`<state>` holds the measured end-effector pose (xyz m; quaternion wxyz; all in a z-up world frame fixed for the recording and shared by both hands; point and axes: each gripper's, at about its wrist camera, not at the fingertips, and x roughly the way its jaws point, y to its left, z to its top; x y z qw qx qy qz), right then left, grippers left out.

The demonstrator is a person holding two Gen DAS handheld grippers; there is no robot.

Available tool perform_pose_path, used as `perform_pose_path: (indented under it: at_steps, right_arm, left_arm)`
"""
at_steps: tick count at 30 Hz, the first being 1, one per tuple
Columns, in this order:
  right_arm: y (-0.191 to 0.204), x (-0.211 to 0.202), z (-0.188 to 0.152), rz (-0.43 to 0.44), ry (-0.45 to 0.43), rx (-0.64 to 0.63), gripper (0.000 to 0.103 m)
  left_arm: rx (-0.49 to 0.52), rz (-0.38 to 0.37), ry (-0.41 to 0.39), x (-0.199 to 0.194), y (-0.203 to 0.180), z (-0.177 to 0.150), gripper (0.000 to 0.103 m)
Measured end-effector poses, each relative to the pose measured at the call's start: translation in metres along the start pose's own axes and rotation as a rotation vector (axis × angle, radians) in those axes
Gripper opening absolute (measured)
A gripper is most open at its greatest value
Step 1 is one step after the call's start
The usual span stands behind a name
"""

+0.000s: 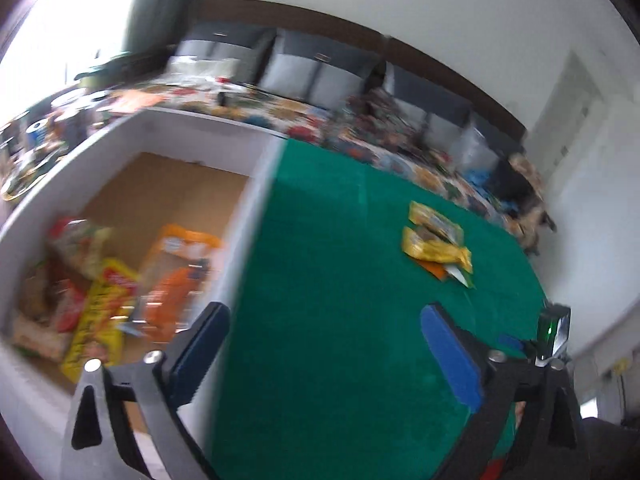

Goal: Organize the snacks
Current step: 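Carry the wafer bar and sausage pack into the white box, open both tools, then return both tools over the remaining snacks on the green cover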

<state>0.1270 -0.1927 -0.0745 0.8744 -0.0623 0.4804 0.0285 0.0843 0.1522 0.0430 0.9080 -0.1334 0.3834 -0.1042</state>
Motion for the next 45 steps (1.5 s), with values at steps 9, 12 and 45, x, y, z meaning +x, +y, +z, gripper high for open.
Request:
perform_pose_path:
  at_steps: [9,12,45]
  right_arm:
    - [-0.118,0.014,-0.032,-0.211,-0.055,0.239,0.073]
    - [-0.146,0.015,-0.032,-0.235,-0.049,0.295,0.073]
    - [-0.186,0.027,-0.047,-0.204,-0.068,0.395,0.089]
  left_arm:
    - [0.146,0.005,0.216,0.157,-0.094,-0.033,0.100]
    - [0.180,0.093,0.203,0.200,-0.101,-0.030,0.100]
    - [0.258,0.194,0.177,0.244,-0.079,-0.041,0.103]
